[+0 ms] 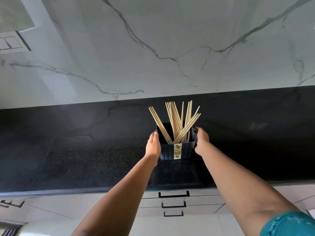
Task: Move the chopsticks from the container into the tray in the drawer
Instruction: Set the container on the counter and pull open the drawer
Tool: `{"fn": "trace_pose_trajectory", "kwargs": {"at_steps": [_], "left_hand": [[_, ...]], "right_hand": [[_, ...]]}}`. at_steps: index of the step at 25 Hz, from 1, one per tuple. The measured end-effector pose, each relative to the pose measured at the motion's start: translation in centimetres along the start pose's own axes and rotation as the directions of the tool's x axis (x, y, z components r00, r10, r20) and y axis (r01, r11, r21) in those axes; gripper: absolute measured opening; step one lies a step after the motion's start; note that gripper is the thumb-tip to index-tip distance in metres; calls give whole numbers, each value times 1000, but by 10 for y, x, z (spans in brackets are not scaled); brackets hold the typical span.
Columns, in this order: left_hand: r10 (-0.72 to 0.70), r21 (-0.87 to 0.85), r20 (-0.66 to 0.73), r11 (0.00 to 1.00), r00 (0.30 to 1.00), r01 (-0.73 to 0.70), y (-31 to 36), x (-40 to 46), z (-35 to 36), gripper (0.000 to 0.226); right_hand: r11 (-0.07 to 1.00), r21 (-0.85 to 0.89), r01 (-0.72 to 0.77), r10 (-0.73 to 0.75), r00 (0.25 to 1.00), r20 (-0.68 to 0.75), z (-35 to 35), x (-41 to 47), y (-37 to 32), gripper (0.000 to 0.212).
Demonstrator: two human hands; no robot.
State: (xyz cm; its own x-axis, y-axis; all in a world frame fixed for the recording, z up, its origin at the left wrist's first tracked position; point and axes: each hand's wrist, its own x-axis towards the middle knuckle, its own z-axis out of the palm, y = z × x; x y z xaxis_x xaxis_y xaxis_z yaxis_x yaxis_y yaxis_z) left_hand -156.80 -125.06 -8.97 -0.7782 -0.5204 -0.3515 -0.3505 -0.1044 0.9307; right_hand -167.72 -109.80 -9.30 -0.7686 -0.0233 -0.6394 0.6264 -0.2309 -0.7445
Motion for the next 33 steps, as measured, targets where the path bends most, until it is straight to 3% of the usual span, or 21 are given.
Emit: {"fn": "trace_pose_trajectory", "kwargs": {"at_steps": [5, 10, 13, 14, 16, 17, 19, 20, 22, 24, 26, 28, 30, 33], "left_hand": [[-21, -2, 29, 1000, 999, 21, -2, -7, 0, 53], [-26, 18, 37, 1000, 999, 25, 2, -25, -1, 58], [172, 195, -57, 968, 983, -158, -11, -43, -6, 56], [304, 272, -112, 925, 946, -266, -21, -54, -8, 51], [598, 403, -143, 763, 788, -505, -48, -78, -10, 37], [688, 448, -78, 671, 722, -591, -64, -89, -9, 28], [736, 479, 151, 529, 660, -700, -98, -105, -7, 13], [703, 488, 283, 480, 653, -729, -115, -111, -5, 9], [509, 573, 503, 408, 698, -711, -146, -113, -3, 9], [216, 735, 572, 294, 791, -611, -173, -111, -4, 35], [40, 810, 563, 172, 826, -560, -192, -104, -7, 58], [-18, 820, 569, 84, 822, -566, -201, -95, -7, 66], [-38, 829, 559, 46, 828, -558, -207, -86, -7, 70], [-58, 851, 525, 79, 849, -520, -210, -75, -4, 72]], "right_hand": [[1000, 29, 3, -3, 1000, -5, -8, -11, 12, 27], [963, 263, 63, -94, 990, 109, -20, -33, 11, 35], [945, 296, 138, -166, 984, 71, -31, -49, 10, 38], [955, 243, 172, -180, 984, 11, -37, -56, 16, 35], [979, 82, 189, -179, 977, -114, -46, -77, 41, 35], [982, 30, 189, -183, 974, -133, -50, -87, 60, 38], [952, -127, 279, -286, 958, -36, -56, -104, 108, 45], [897, -265, 354, -353, 934, 55, -59, -111, 133, 45], [691, -569, 446, -396, 892, 217, -69, -111, 177, 39], [363, -834, 417, -313, 897, 312, -83, -102, 205, 27], [22, -901, 434, -155, 891, 426, -91, -86, 217, 30], [-215, -849, 483, -79, 858, 508, -92, -72, 215, 57], [-375, -780, 501, -98, 815, 570, -90, -63, 212, 69], [-358, -802, 479, 45, 866, 497, -83, -56, 209, 74]]}}
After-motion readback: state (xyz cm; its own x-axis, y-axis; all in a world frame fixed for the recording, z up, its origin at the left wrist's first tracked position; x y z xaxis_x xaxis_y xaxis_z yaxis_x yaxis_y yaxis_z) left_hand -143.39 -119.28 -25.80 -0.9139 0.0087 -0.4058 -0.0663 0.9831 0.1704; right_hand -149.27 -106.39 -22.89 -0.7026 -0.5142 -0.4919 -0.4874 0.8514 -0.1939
